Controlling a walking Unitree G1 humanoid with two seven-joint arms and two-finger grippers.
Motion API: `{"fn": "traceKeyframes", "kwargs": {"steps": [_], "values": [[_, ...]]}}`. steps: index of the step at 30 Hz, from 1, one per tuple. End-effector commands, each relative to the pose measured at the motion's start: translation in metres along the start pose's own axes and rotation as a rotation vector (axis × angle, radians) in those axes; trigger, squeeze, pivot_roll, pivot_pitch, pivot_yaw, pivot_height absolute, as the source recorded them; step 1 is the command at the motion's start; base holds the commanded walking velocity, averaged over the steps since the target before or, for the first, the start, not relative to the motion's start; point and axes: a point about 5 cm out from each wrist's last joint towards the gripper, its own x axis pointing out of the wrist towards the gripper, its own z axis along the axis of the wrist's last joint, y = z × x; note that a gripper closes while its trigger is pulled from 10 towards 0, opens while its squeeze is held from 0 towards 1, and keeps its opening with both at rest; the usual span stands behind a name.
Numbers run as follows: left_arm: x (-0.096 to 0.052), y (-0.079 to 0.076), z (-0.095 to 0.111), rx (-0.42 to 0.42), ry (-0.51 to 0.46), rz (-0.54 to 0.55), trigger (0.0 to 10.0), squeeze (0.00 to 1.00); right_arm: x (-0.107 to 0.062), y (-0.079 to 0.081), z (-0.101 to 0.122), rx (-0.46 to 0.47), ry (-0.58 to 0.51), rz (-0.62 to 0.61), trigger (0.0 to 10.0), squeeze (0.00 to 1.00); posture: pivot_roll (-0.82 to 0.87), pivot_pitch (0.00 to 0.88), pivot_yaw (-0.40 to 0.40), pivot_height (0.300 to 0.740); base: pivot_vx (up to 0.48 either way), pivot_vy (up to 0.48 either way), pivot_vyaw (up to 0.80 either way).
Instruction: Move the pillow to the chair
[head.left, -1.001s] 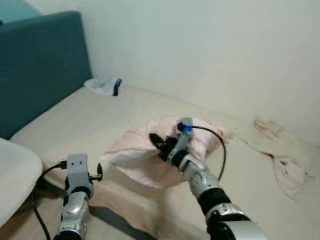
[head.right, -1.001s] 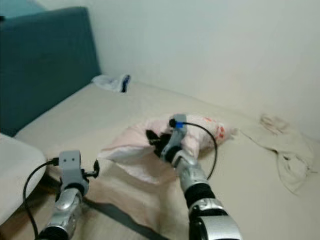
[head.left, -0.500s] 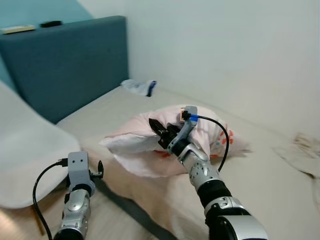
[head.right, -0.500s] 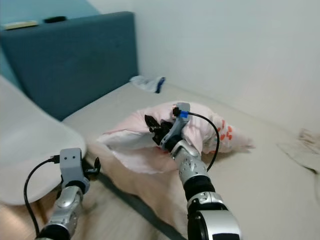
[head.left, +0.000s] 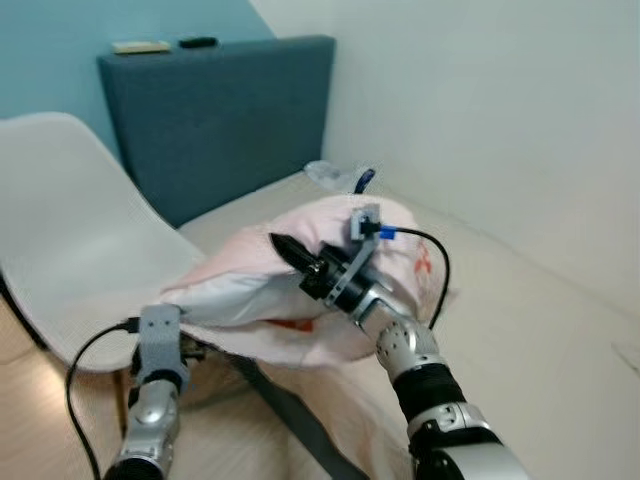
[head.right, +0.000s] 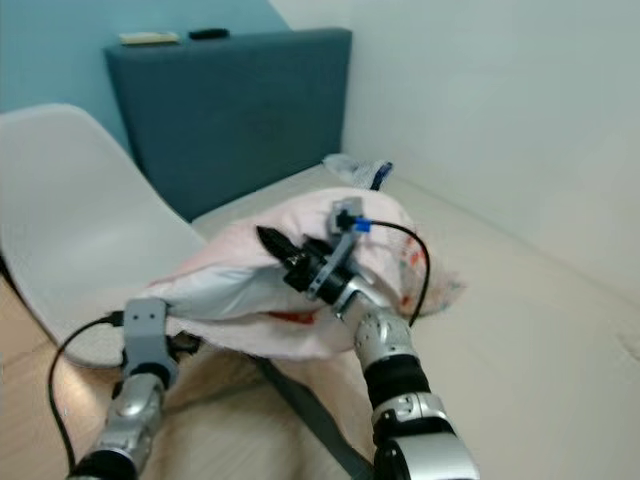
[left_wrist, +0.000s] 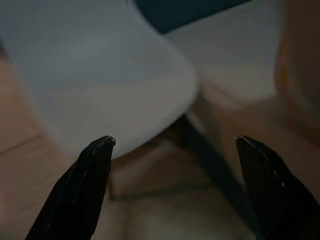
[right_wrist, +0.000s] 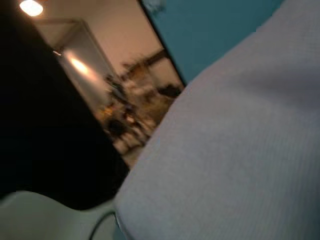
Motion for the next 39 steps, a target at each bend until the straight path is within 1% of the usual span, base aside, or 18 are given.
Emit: {"fn": "traceKeyframes", "kwargs": {"steps": [1, 4, 7, 11, 12, 14, 15, 21, 24, 29, 30, 31, 32, 35, 39], "values": [[-0.004, 0.002, -0.009, 0.035, 0.043, -0.006, 10.0, 0.0, 0.018, 0.021, 0.007, 0.036, -0.096, 0.131, 10.0, 0.0, 0.18, 0.0, -0.097, 0.74, 0.0, 0.0, 0.79], [-0.004, 0.002, -0.01, 0.04, 0.044, -0.007, 10.0, 0.0, 0.018, 0.021, 0.007, 0.041, -0.101, 0.13, 10.0, 0.0, 0.18, 0.0, -0.097, 0.74, 0.0, 0.0, 0.79], [-0.005, -0.001, -0.011, 0.049, 0.049, -0.019, 10.0, 0.0, 0.018, 0.026, 0.004, 0.063, -0.095, 0.156, 10.0, 0.0, 0.17, 0.0, -0.097, 0.74, 0.0, 0.0, 0.79], [-0.005, -0.002, -0.011, 0.051, 0.05, -0.023, 10.0, 0.0, 0.018, 0.028, 0.003, 0.07, -0.09, 0.165, 10.0, 0.0, 0.17, 0.0, -0.099, 0.74, 0.0, 0.0, 0.79], [-0.005, -0.006, -0.012, 0.044, 0.054, -0.029, 10.0, 0.0, 0.018, 0.029, -0.001, 0.084, -0.08, 0.167, 10.0, 0.0, 0.16, 0.0, -0.111, 0.74, 0.0, 0.0, 0.79], [-0.006, -0.009, -0.012, 0.038, 0.057, -0.033, 10.0, 0.0, 0.018, 0.03, -0.003, 0.093, -0.072, 0.168, 10.0, 0.0, 0.15, 0.0, -0.105, 0.74, 0.0, 0.0, 0.79], [-0.007, -0.013, -0.014, 0.035, 0.065, -0.044, 10.0, 0.0, 0.018, 0.031, -0.005, 0.108, -0.072, 0.161, 10.0, 0.0, 0.14, 0.0, -0.1, 0.74, 0.0, 0.0, 0.79], [-0.008, -0.014, -0.016, 0.042, 0.07, -0.054, 10.0, 0.0, 0.017, 0.032, -0.007, 0.119, -0.08, 0.15, 10.0, 0.0, 0.14, 0.0, -0.088, 0.74, 0.0, 0.0, 0.79], [-0.005, -0.011, -0.013, 0.049, 0.064, -0.053, 10.0, 0.0, 0.016, 0.031, -0.01, 0.125, -0.079, 0.135, 10.0, 0.0, 0.14, 0.0, -0.083, 0.74, 0.0, 0.0, 0.79], [-0.005, -0.01, -0.011, 0.054, 0.059, -0.053, 10.0, 0.0, 0.013, 0.025, -0.012, 0.121, -0.074, 0.08, 10.0, 0.0, 0.14, 0.0, -0.08, 0.74, 0.0, 0.0, 0.79], [-0.006, -0.009, -0.013, 0.059, 0.062, -0.059, 10.0, 0.0, 0.009, 0.018, -0.016, 0.109, -0.061, 0.02, 10.0, 0.0, 0.15, 0.0, -0.076, 0.74, 0.0, 0.0, 0.79], [-0.006, -0.009, -0.013, 0.059, 0.062, -0.059, 10.0, 0.0, 0.009, 0.018, -0.016, 0.109, -0.061, 0.02, 10.0, 0.0, 0.15, 0.0, -0.076, 0.74, 0.0, 0.0, 0.79], [-0.008, -0.009, -0.016, 0.063, 0.067, -0.069, 10.0, 0.0, 0.004, 0.011, -0.021, 0.097, -0.036, -0.039, 10.0, 0.0, 0.15, 0.0, -0.078, 0.74, 0.0, 0.0, 0.79], [-0.009, -0.011, -0.017, 0.063, 0.071, -0.079, 10.0, 0.0, -0.003, 0.001, -0.025, 0.083, 0.001, -0.108, 10.0, 0.0, 0.15, 0.0, -0.078, 0.74, 0.0, 0.0, 0.79], [-0.01, -0.013, -0.018, 0.062, 0.074, -0.084, 10.0, 0.0, -0.008, -0.003, -0.027, 0.065, 0.019, -0.136, 10.0, 0.0, 0.16, 0.0, -0.082, 0.74, 0.0, 0.0, 0.79]]}}
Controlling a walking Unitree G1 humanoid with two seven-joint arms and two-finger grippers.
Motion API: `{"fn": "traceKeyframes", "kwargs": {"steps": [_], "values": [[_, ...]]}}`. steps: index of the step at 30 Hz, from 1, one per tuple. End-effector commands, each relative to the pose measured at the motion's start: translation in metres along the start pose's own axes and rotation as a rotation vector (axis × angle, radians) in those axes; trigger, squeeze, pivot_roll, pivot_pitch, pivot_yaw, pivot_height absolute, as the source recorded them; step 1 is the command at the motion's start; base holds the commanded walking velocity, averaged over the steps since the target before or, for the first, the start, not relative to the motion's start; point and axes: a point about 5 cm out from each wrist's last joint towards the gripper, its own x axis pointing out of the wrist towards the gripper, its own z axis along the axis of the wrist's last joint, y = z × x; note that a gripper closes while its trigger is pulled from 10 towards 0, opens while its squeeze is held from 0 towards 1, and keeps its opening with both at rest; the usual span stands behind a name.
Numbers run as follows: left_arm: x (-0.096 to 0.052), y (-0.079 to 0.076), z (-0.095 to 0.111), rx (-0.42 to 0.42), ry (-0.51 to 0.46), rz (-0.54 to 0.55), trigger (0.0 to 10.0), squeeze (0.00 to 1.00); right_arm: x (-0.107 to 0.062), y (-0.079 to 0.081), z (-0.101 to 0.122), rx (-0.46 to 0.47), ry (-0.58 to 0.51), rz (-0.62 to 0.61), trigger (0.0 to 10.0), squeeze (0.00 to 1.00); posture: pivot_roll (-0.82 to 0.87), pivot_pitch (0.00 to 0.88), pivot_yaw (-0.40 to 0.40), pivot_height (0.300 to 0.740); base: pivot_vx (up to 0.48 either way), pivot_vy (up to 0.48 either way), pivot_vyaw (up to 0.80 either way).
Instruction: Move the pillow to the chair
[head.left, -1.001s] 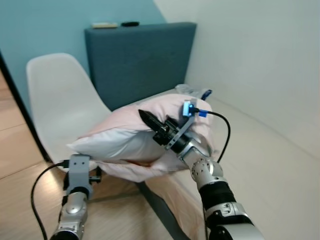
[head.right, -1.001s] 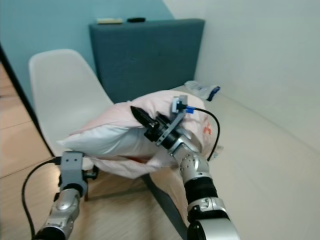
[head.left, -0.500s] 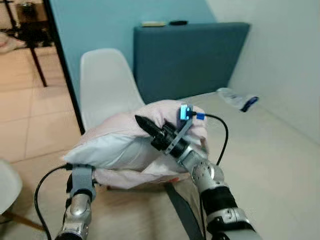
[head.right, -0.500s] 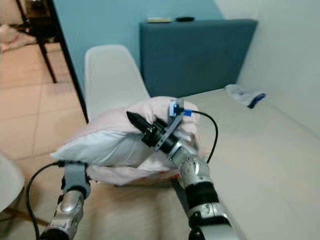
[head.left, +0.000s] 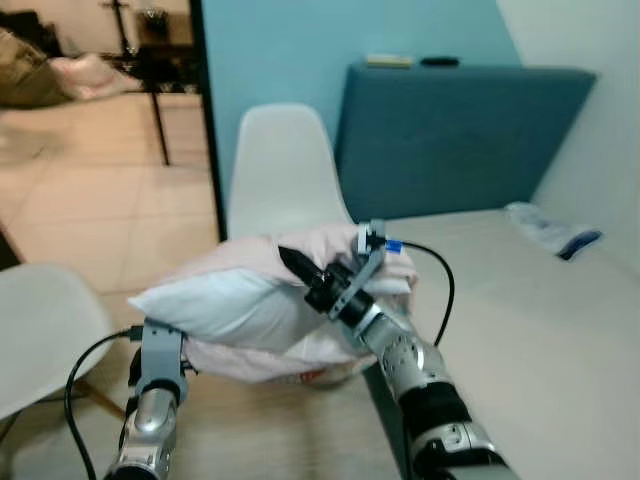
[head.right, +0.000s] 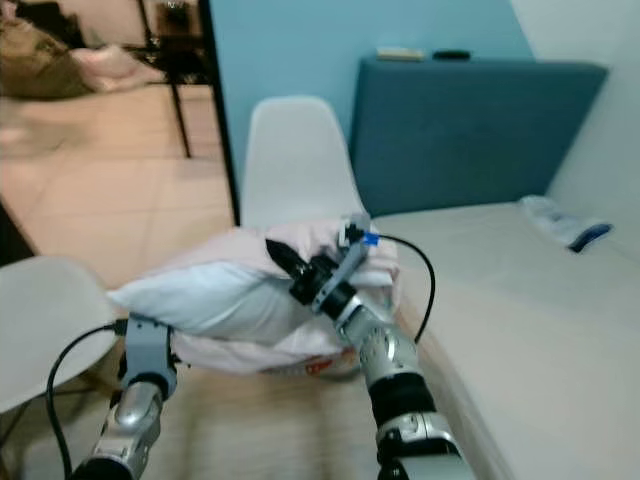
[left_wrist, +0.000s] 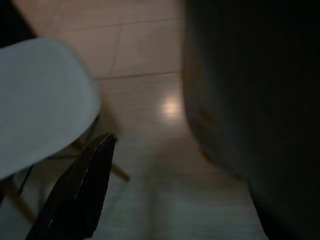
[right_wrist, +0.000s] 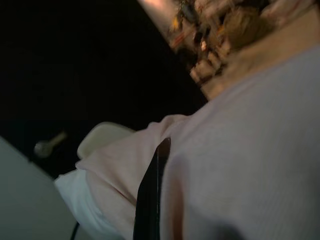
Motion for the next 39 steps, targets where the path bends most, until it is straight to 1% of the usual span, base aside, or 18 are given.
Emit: {"fn": "traceKeyframes", "kwargs": {"steps": [1, 2, 4, 5, 7, 11, 22, 24, 26, 34, 37, 38, 39], "values": [[-0.001, -0.011, -0.001, 0.014, 0.011, -0.044, 10.0, 0.0, 0.01, 0.01, 0.004, -0.028, -0.049, 0.034, 10.0, 0.0, 0.16, 0.0, -0.083, 0.74, 0.0, 0.0, 0.49], [-0.001, -0.011, -0.001, 0.014, 0.011, -0.044, 10.0, 0.0, 0.01, 0.01, 0.004, -0.028, -0.049, 0.034, 10.0, 0.0, 0.16, 0.0, -0.083, 0.74, 0.0, 0.0, 0.49], [-0.002, -0.015, -0.003, 0.012, 0.017, -0.059, 10.0, 0.0, 0.007, 0.002, 0.007, -0.021, -0.07, -0.038, 10.0, 0.0, 0.15, 0.0, -0.084, 0.74, 0.0, 0.0, 0.0], [-0.003, -0.017, -0.004, 0.011, 0.02, -0.068, 10.0, 0.0, 0.005, -0.002, 0.009, -0.034, -0.074, -0.073, 10.0, 0.0, 0.15, 0.0, -0.083, 0.74, 0.0, -0.345, 0.0], [-0.003, -0.019, -0.004, 0.007, 0.024, -0.077, 10.0, 0.0, 0.003, -0.006, 0.011, -0.049, -0.081, -0.108, 10.0, 0.0, 0.15, 0.0, -0.083, 0.74, 0.0, -0.377, 0.0], [-0.003, -0.022, -0.004, 0.003, 0.021, -0.085, 10.0, 0.0, 0.003, -0.008, 0.01, -0.069, -0.071, -0.132, 10.0, 0.0, 0.14, 0.0, -0.083, 0.74, 0.0, -0.389, 0.0], [-0.002, -0.023, -0.002, -0.01, 0.018, -0.09, 10.0, 0.0, 0.003, -0.008, 0.005, -0.094, -0.044, -0.146, 10.0, 0.0, 0.14, 0.0, -0.082, 0.74, 0.0, -0.398, 0.0], [-0.002, -0.023, 0.0, -0.039, 0.01, -0.08, 10.0, 0.0, 0.004, -0.008, 0.003, -0.112, -0.03, -0.143, 10.0, 0.0, 0.14, 0.0, -0.084, 0.74, 0.0, 0.0, 0.0], [-0.001, -0.023, 0.001, -0.051, 0.006, -0.075, 10.0, 0.0, 0.005, -0.007, 0.002, -0.115, -0.026, -0.142, 10.0, 0.0, 0.14, 0.0, -0.085, 0.74, 0.0, 0.0, 0.0], [0.0, -0.019, 0.003, -0.058, -0.005, -0.051, 10.0, 0.0, 0.006, -0.006, -0.003, -0.144, 0.018, -0.128, 10.0, 0.0, 0.14, 0.0, -0.089, 0.74, 0.0, 0.0, 0.0], [0.0, -0.018, 0.005, -0.087, -0.019, -0.041, 10.0, 0.0, 0.007, -0.004, -0.007, -0.152, 0.053, -0.104, 10.0, 0.0, 0.14, 0.0, -0.09, 0.74, 0.0, 0.0, 0.0], [0.001, -0.017, 0.006, -0.09, -0.028, -0.037, 10.0, 0.0, 0.008, 0.0, -0.009, -0.151, 0.066, -0.066, 10.0, 0.0, 0.14, 0.0, -0.091, 0.74, 0.0, 0.0, 0.0], [0.001, -0.017, 0.006, -0.09, -0.028, -0.037, 10.0, 0.0, 0.008, 0.0, -0.009, -0.151, 0.066, -0.066, 10.0, 0.0, 0.14, 0.0, -0.091, 0.74, 0.0, 0.0, 0.0]]}}
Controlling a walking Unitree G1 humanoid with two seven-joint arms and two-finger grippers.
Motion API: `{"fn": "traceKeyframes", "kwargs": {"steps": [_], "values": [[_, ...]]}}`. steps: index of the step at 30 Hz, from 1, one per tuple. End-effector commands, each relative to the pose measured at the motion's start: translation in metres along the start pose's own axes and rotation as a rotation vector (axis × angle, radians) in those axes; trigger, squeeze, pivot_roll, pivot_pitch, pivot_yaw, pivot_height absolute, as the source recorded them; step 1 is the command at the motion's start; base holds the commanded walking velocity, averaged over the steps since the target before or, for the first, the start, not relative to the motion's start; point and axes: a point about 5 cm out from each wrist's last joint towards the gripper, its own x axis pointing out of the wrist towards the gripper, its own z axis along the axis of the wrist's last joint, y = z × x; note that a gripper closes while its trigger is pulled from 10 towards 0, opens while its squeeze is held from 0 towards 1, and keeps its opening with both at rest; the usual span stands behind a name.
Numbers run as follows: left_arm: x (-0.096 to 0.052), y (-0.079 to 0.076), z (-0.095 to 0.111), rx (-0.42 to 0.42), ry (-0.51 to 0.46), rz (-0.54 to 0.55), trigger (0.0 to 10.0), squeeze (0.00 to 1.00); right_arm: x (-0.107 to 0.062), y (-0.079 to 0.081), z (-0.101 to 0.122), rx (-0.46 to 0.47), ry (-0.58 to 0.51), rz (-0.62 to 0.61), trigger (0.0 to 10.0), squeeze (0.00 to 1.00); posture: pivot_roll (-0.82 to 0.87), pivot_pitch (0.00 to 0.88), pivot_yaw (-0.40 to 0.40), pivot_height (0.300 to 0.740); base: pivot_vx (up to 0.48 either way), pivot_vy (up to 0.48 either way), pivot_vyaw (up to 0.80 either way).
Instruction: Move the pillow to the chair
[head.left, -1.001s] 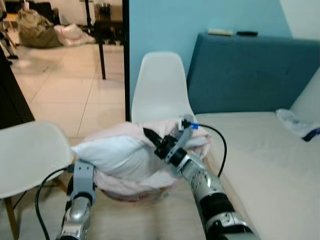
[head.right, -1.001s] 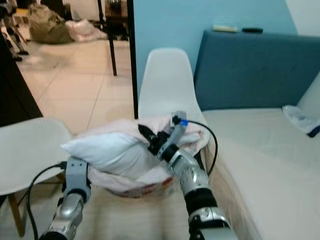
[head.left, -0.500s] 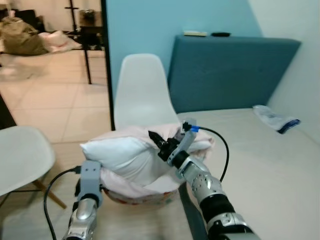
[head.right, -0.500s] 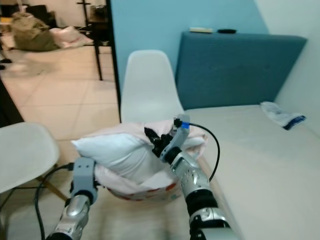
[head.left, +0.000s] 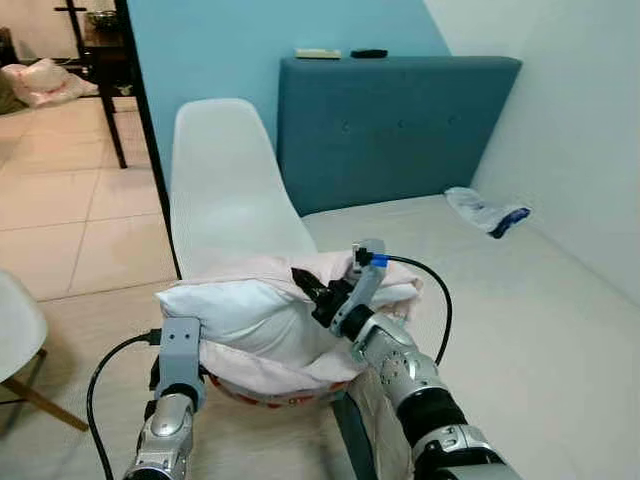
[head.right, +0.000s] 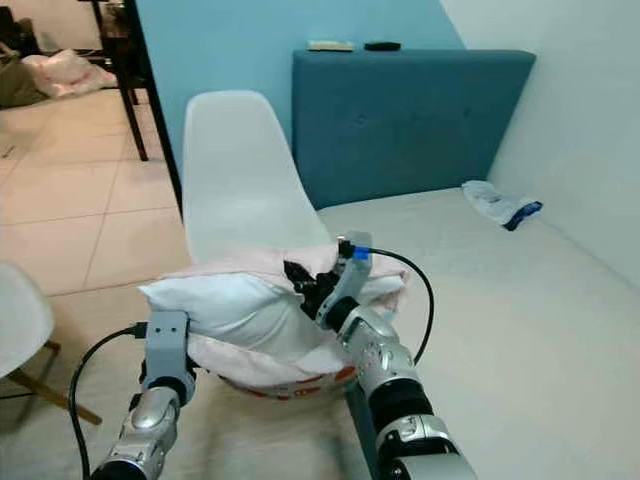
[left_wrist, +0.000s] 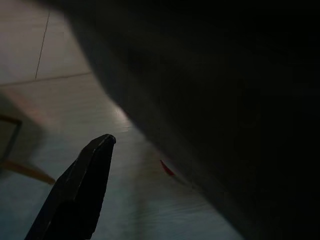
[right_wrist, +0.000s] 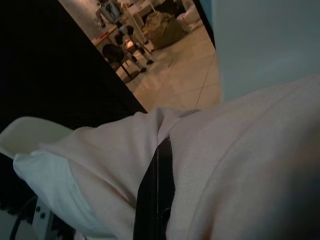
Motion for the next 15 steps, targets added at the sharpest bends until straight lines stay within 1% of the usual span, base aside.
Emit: {"fn": "traceKeyframes", "kwargs": {"steps": [1, 3, 4, 5, 8, 11, 12, 13, 15], "values": [[0.003, -0.001, 0.009, -0.009, -0.049, 0.0, 10.0, 0.0, 0.01, 0.021, 0.007, -0.045, -0.015, 0.15, 10.0, 0.0, 0.14, 0.0, -0.092, 0.74, 0.255, 0.0, 0.0], [0.004, -0.001, 0.012, -0.009, -0.064, -0.004, 10.0, 0.0, 0.011, 0.029, 0.006, -0.058, -0.001, 0.213, 10.0, 0.0, 0.14, 0.0, -0.095, 0.74, 0.276, 0.0, 0.0], [0.004, -0.001, 0.012, -0.009, -0.064, -0.004, 10.0, 0.0, 0.011, 0.029, 0.006, -0.058, -0.001, 0.213, 10.0, 0.0, 0.14, 0.0, -0.095, 0.74, 0.285, 0.0, 0.0], [0.005, -0.002, 0.017, -0.009, -0.087, -0.012, 10.0, 0.0, 0.011, 0.034, 0.004, -0.11, 0.018, 0.254, 10.0, 0.0, 0.14, 0.0, -0.097, 0.74, 0.352, 0.0, 0.0], [0.007, -0.003, 0.023, -0.009, -0.108, -0.014, 10.0, 0.0, 0.012, 0.036, 0.008, -0.109, 0.002, 0.263, 10.0, 0.0, 0.15, 0.0, -0.099, 0.74, 0.367, 0.0, 0.0], [0.009, -0.003, 0.027, -0.014, -0.123, -0.015, 10.0, 0.0, 0.013, 0.034, 0.013, -0.096, -0.02, 0.246, 10.0, 0.0, 0.15, 0.0, -0.101, 0.74, 0.382, 0.0, 0.0], [0.01, -0.004, 0.029, -0.016, -0.13, -0.017, 10.0, 0.0, 0.013, 0.032, 0.019, -0.115, -0.052, 0.244, 10.0, 0.0, 0.15, 0.0, -0.102, 0.74, 0.39, 0.0, 0.0], [0.01, -0.004, 0.029, -0.017, -0.132, -0.018, 10.0, 0.0, 0.013, 0.032, 0.021, -0.119, -0.062, 0.243, 10.0, 0.0, 0.15, 0.0, -0.102, 0.74, 0.39, 0.0, 0.0], [0.01, -0.005, 0.03, -0.015, -0.134, -0.02, 10.0, 0.0, 0.013, 0.031, 0.024, -0.139, -0.066, 0.246, 10.0, 0.0, 0.15, 0.0, -0.102, 0.74, 0.39, 0.0, 0.71]]}}
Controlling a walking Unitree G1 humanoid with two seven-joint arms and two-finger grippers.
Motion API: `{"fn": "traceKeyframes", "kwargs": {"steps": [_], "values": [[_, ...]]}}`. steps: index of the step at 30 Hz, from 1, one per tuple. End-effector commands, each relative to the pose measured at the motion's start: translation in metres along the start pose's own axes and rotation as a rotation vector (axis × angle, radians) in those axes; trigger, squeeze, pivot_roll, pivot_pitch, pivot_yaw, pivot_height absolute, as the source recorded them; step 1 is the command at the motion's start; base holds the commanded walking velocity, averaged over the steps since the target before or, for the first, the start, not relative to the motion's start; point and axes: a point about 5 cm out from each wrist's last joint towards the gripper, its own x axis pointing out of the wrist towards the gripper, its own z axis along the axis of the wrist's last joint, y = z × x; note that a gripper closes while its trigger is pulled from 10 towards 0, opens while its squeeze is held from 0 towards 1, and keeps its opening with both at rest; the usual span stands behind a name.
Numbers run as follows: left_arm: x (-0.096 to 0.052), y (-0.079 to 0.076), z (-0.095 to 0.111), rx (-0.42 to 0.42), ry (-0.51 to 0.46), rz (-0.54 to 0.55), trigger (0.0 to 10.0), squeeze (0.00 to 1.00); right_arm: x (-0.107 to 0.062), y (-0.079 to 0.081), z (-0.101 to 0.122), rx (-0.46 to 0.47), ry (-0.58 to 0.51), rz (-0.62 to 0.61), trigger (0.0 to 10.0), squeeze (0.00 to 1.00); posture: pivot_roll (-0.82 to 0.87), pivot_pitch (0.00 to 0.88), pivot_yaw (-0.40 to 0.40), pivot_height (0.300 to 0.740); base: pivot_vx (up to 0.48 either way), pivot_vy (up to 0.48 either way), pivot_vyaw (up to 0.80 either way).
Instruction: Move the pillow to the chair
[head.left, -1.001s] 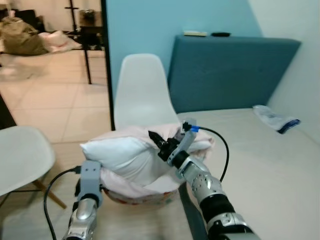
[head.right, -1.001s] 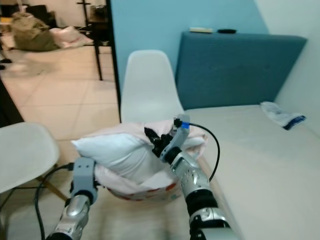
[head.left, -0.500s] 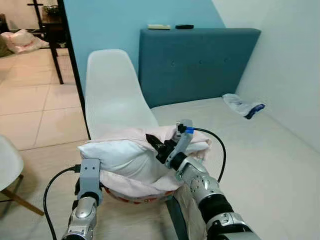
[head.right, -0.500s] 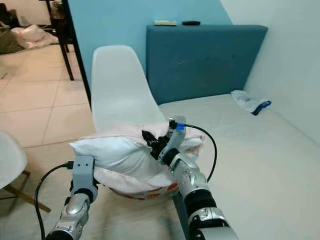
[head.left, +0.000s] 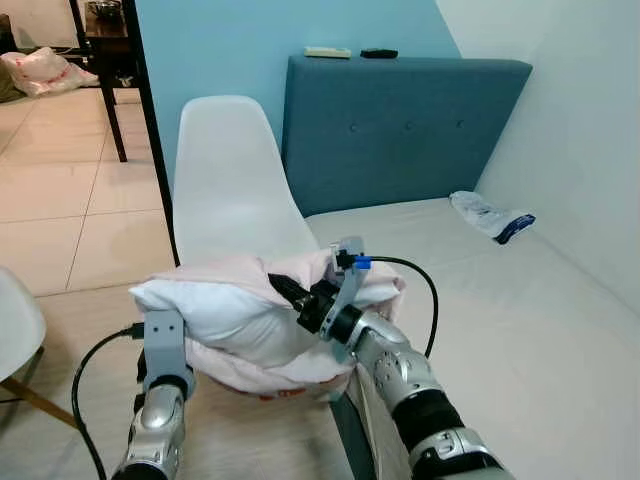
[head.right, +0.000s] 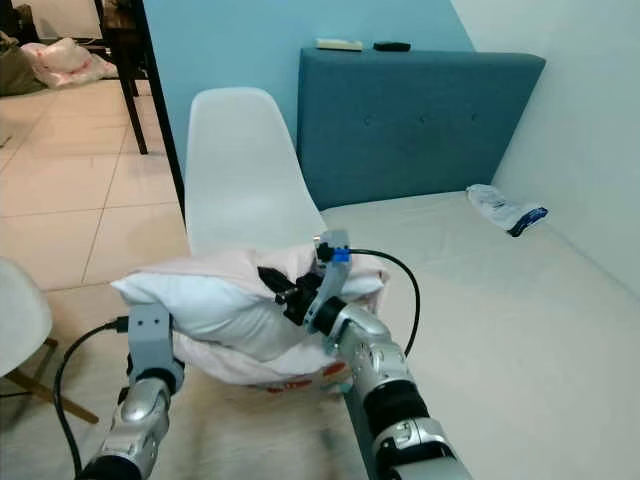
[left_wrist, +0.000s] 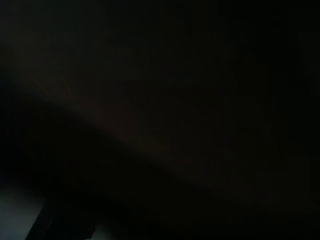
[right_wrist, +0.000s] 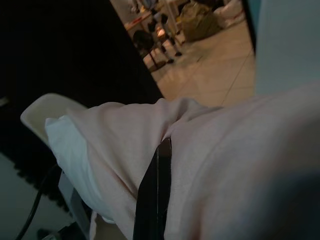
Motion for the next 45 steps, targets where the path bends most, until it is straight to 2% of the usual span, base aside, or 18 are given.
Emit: {"fn": "traceKeyframes", "kwargs": {"steps": [1, 6, 8, 14, 19, 23, 32, 36, 41, 45], "values": [[0.003, -0.008, 0.009, -0.004, -0.048, -0.033, 10.0, 0.0, 0.013, 0.014, 0.019, -0.06, -0.071, 0.096, 10.0, 0.0, 0.15, 0.0, -0.102, 0.74, 0.39, 0.0, 0.71], [0.003, -0.009, 0.01, -0.001, -0.052, -0.039, 10.0, 0.0, 0.013, 0.013, 0.024, -0.06, -0.082, 0.088, 10.0, 0.0, 0.14, 0.0, -0.098, 0.74, 0.405, 0.0, 0.71], [0.002, -0.011, 0.01, 0.001, -0.054, -0.048, 10.0, 0.0, 0.014, 0.01, 0.027, -0.053, -0.1, 0.038, 10.0, 0.0, 0.14, 0.0, -0.097, 0.74, 0.411, 0.0, 0.0], [0.002, -0.011, 0.011, 0.002, -0.057, -0.054, 10.0, 0.0, 0.015, 0.004, 0.034, -0.04, -0.134, -0.014, 10.0, 0.0, 0.14, 0.0, -0.093, 0.74, 0.419, 0.0, 0.0], [0.002, -0.011, 0.011, 0.003, -0.06, -0.057, 10.0, 0.0, 0.014, 0.006, 0.04, -0.033, -0.157, 0.026, 10.0, 0.0, 0.15, 0.0, -0.09, 0.74, 0.438, 0.0, 0.0], [0.003, -0.012, 0.014, 0.003, -0.066, -0.059, 10.0, 0.0, 0.013, 0.018, 0.043, -0.061, -0.159, 0.159, 10.0, 0.0, 0.15, 0.0, -0.087, 0.74, 0.443, 0.0, 0.0], [0.005, -0.013, 0.017, 0.002, -0.077, -0.066, 10.0, 0.0, 0.018, 0.019, 0.052, -0.05, -0.196, 0.129, 10.0, 0.0, 0.15, 0.0, -0.085, 0.74, 0.468, 0.0, 0.67], [0.004, -0.013, 0.016, 0.003, -0.076, -0.069, 10.0, 0.0, 0.016, 0.015, 0.062, -0.005, -0.254, 0.112, 10.0, 0.0, 0.15, 0.0, -0.084, 0.74, 0.48, 0.0, 0.0], [0.003, -0.013, 0.016, 0.003, -0.075, -0.07, 10.0, 0.0, 0.015, 0.014, 0.068, 0.001, -0.282, 0.105, 10.0, 0.0, 0.15, 0.0, -0.083, 0.74, 0.48, 0.0, 0.0], [0.002, -0.015, 0.014, 0.004, -0.071, -0.076, 10.0, 0.0, 0.014, 0.009, 0.082, 0.013, -0.347, 0.07, 10.0, 0.0, 0.15, 0.0, -0.083, 0.74, 0.48, 0.0, 0.0]]}}
